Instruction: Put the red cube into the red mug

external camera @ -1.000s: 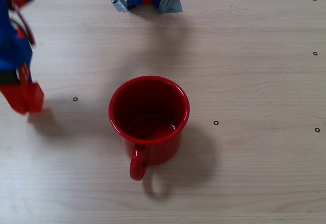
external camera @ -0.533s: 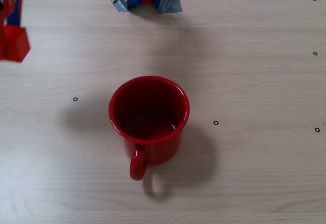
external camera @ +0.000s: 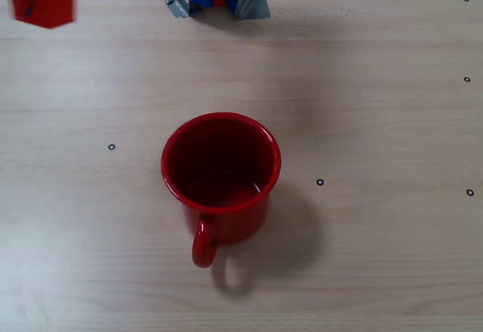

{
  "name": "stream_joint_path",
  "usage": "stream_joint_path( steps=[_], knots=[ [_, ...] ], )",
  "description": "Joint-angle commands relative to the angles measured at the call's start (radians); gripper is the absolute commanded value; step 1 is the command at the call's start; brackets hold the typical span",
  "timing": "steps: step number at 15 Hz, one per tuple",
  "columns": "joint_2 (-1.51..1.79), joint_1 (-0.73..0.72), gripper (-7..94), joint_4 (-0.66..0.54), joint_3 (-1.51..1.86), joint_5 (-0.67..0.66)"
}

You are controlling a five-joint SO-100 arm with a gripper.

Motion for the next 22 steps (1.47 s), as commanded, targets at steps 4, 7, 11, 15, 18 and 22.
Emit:
stream_joint_path(
  steps=[4,7,11,15,18,22],
  knots=[
    [0.017,-0.176,0,0.095,-0.138,0.080],
    [-0.140,-0.268,0,0.124,-0.337,0.152],
    [-0.324,-0.357,0,0.103,-0.545,0.193],
    [-0.480,-0.422,0,0.064,-0.632,0.209],
    [-0.558,-0.456,0,0.032,-0.637,0.227],
    [-0.588,-0.489,0,0.041,-0.614,0.224]
  ],
)
